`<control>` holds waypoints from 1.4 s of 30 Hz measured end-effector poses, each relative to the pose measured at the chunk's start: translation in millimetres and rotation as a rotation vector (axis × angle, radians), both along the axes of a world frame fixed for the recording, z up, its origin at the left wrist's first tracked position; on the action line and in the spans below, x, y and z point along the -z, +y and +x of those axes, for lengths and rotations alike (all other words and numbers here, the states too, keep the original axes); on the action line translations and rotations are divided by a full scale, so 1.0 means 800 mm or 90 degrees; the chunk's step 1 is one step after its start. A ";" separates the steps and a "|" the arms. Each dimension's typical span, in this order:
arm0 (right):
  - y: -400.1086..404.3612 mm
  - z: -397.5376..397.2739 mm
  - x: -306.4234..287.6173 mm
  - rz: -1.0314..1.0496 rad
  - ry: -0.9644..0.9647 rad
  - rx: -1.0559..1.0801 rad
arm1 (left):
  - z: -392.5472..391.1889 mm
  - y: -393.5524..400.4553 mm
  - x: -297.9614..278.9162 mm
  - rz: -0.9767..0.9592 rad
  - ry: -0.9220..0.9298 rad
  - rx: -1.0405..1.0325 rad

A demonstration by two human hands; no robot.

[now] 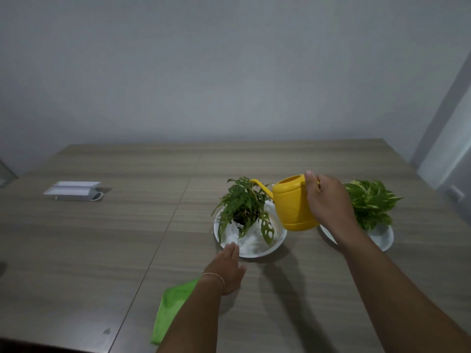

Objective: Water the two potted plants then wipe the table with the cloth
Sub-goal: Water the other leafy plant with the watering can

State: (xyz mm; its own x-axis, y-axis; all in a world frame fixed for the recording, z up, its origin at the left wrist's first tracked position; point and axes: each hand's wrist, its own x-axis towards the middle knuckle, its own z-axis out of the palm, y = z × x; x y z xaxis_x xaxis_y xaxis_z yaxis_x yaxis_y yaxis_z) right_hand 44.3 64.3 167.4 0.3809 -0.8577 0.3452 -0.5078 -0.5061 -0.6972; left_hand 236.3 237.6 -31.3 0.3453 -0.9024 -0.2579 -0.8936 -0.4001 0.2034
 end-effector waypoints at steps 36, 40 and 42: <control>0.022 -0.006 0.008 0.087 -0.048 -0.056 | -0.030 0.013 0.022 0.025 0.005 0.016; 0.022 -0.019 0.015 0.096 -0.100 -0.033 | -0.029 0.015 0.021 0.031 0.004 0.018; 0.021 -0.029 0.020 0.120 -0.122 -0.017 | -0.030 0.012 0.021 0.034 -0.001 0.024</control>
State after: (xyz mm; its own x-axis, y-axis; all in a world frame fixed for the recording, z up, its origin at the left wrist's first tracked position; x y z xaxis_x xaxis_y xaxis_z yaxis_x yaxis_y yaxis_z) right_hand 21.5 81.5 151.4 0.3472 -0.9044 0.2482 -0.3450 -0.3692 -0.8629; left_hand 212.6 247.4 -47.8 0.3124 -0.8996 -0.3051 -0.9083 -0.3769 0.1813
